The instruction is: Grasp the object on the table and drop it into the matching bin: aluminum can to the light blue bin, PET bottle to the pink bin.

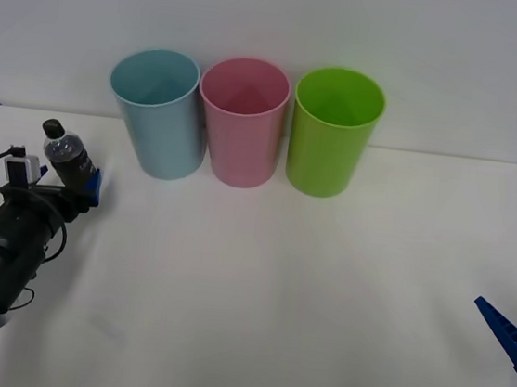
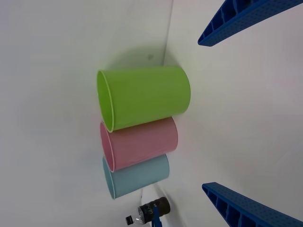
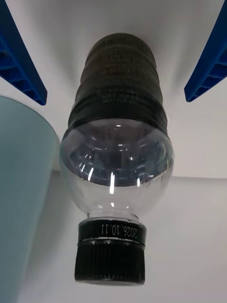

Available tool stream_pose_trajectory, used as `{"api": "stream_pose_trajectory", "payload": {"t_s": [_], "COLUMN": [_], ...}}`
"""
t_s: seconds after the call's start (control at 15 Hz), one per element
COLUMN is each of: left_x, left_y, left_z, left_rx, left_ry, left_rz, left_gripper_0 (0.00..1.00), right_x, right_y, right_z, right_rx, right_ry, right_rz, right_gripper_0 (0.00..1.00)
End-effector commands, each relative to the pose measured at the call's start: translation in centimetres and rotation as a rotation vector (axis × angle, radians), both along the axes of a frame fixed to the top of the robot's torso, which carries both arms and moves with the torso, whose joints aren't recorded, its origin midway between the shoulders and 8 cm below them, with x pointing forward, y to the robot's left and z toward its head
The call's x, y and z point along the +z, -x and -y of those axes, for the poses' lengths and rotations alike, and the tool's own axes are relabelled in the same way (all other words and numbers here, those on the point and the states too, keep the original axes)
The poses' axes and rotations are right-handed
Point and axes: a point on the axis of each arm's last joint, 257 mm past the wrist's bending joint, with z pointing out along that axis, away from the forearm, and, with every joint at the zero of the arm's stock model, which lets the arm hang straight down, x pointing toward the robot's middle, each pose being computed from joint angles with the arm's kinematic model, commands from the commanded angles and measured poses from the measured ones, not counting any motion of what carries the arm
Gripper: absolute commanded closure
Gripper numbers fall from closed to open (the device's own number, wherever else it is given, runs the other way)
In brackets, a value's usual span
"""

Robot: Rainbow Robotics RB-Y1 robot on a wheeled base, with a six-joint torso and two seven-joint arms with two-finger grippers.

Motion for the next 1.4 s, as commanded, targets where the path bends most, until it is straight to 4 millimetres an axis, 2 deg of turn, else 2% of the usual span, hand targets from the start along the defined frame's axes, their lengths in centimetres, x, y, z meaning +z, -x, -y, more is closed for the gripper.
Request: {"api": "stream_pose_trajectory", "payload": {"t_s": [0.07,0.47,0.93,1.0,1.07,1.13,1.4], "left_x": [0.5,1.1,1.3,1.3,1.3,1.3,1.3], "left_y": [-1.3,-3.8,-4.0,-4.0,-4.0,-3.9,-3.9], "left_z": [0.2,0.4,0.2,0.2,0.2,0.0,0.0], "left_rx": [0.006,0.029,0.034,0.035,0.035,0.038,0.039], "left_ry": [-0.002,-0.016,-0.025,-0.026,-0.029,-0.027,-0.023], "left_rz": [0.0,-0.012,-0.011,-0.011,-0.011,-0.01,-0.009], "left_gripper_0": [0.0,0.0,0.0,0.09,0.83,1.0,1.0], "right_x": [0.0,0.0,0.0,0.0,0.0,0.0,0.0], "right_y": [0.0,0.0,0.0,0.0,0.0,0.0,0.0], "right_z": [0.0,0.0,0.0,0.0,0.0,0.0,0.0], "right_rx": [0.0,0.0,0.0,0.0,0.0,0.0,0.0], "right_ry": [0.0,0.0,0.0,0.0,0.0,0.0,0.0], "right_rz": [0.0,0.0,0.0,0.0,0.0,0.0,0.0], "right_gripper_0": [0.0,0.0,0.0,0.0,0.0,0.0,0.0]}}
